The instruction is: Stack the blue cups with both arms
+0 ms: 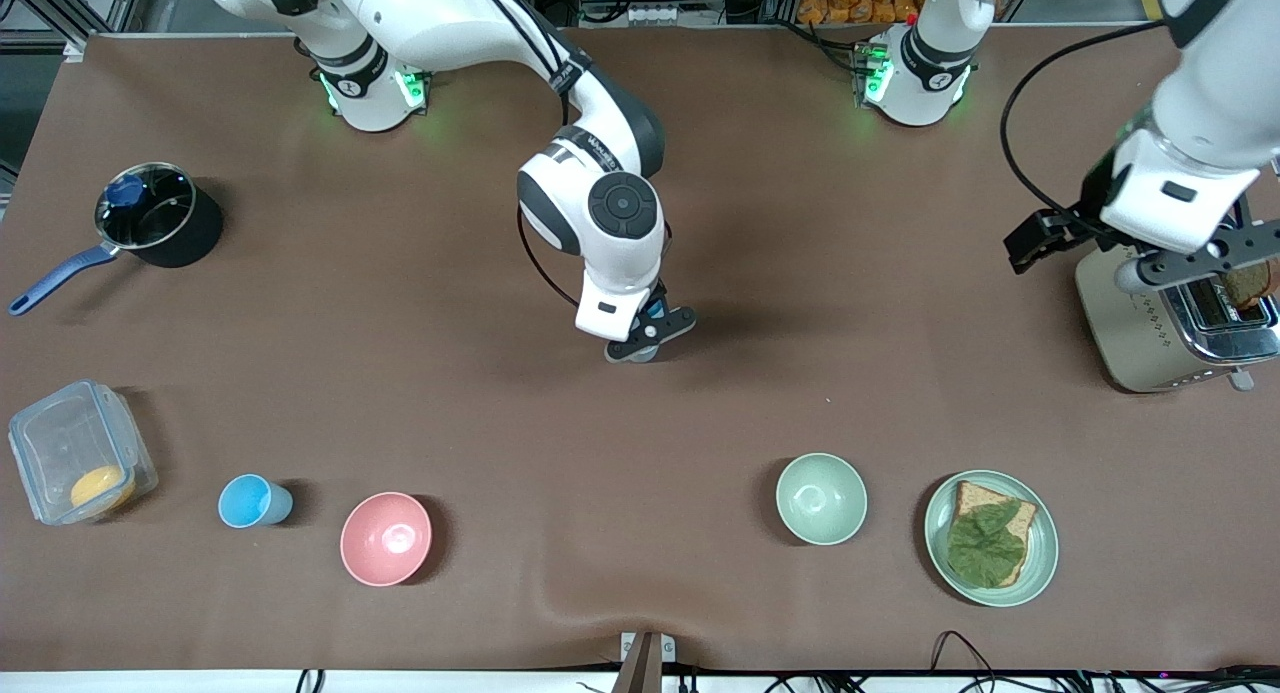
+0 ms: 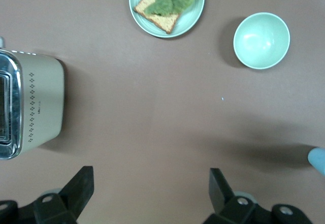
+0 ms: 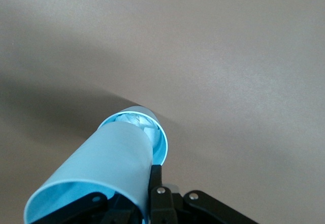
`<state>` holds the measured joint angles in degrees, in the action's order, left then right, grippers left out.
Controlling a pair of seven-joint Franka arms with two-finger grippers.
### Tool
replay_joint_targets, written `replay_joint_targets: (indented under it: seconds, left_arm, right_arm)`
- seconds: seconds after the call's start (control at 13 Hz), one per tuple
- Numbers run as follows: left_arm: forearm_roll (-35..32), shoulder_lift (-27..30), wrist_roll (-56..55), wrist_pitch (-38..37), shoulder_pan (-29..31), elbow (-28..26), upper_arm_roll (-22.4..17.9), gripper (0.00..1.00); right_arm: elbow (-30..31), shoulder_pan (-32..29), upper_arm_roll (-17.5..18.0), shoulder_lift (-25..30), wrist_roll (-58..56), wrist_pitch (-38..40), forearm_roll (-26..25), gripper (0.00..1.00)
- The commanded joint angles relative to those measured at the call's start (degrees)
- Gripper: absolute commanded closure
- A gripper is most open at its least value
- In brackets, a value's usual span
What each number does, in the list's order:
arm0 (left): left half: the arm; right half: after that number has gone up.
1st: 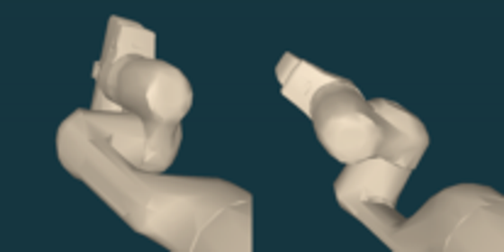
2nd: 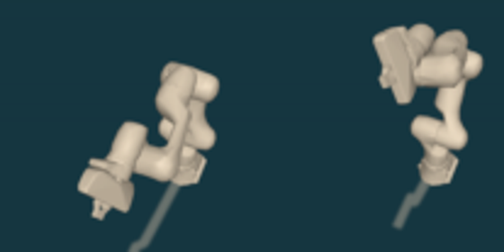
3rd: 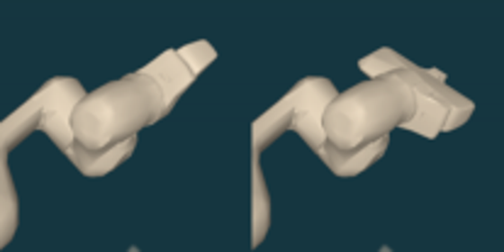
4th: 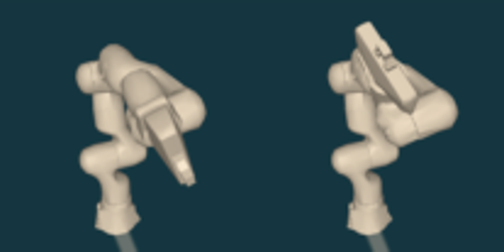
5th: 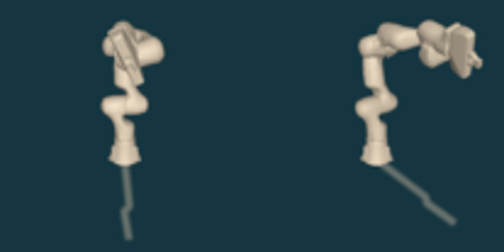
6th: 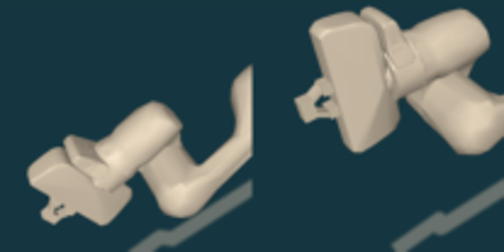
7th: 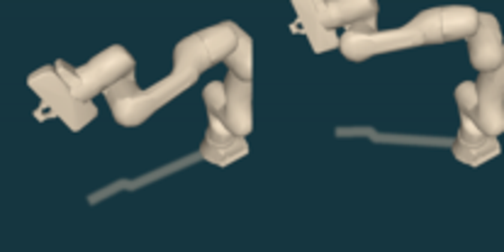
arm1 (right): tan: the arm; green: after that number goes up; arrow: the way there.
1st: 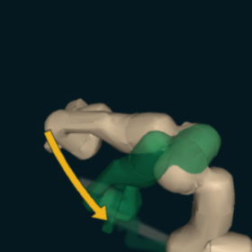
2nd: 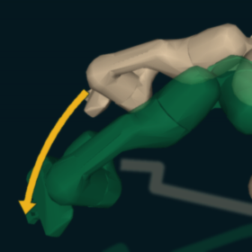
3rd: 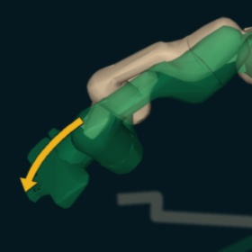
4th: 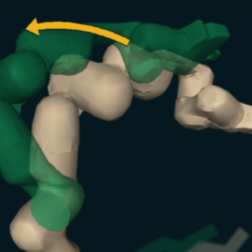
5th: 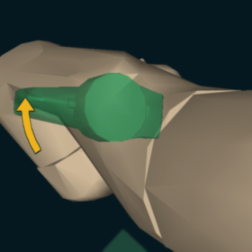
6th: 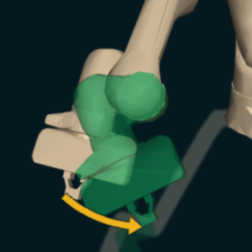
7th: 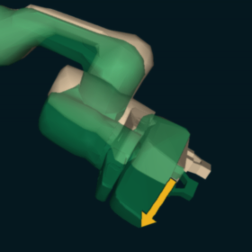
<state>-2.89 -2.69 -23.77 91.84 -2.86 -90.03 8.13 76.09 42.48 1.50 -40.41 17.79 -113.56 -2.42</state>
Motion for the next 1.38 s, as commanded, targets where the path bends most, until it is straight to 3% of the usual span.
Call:
replay_joint_targets:
  seconds: [0.0, 0.31, 0.46, 0.54, 0.62, 1.08, 1.31]
  left_arm:
    - [1.84, 1.19, 3.11, -0.35, 0.04, -0.32, -1.80, 0.00]
    - [3.41, 3.30, 7.25, -2.18, 3.65, -0.49, -1.01, 0.00]
    - [3.42, 4.00, 6.20, -3.15, 5.30, -0.58, 1.52, 0.00]
    - [3.42, 4.00, 6.19, -3.59, 5.93, -0.58, 2.23, 0.00]
    - [3.42, 4.00, 6.11, -4.21, 5.93, -0.58, 2.50, 0.00]
    - [2.89, 3.39, 6.28, -4.21, 5.67, -0.58, 2.42, 0.00]
    - [2.54, 3.04, 6.37, -2.64, 5.84, -0.32, 2.42, 0.00]
  right_arm:
    - [0.29, -0.20, 0.08, -0.54, -0.12, -0.53, -2.49, 1.00]
    - [0.29, -0.90, 0.08, -1.42, -0.21, -1.84, -2.67, 1.00]
    - [0.37, -0.90, 0.08, -1.42, 0.05, -1.76, -2.59, 1.00]
    - [0.37, -0.90, 0.08, -1.42, 0.31, -1.76, -2.59, 0.65]
    - [0.29, -0.82, 0.08, -1.42, 0.49, -1.76, -2.67, 0.01]
    - [0.02, -1.08, 0.08, -0.20, 4.87, -1.05, -1.71, 0.00]
    - [-0.24, -3.79, 0.17, 4.70, 7.70, 6.91, -0.66, 0.00]
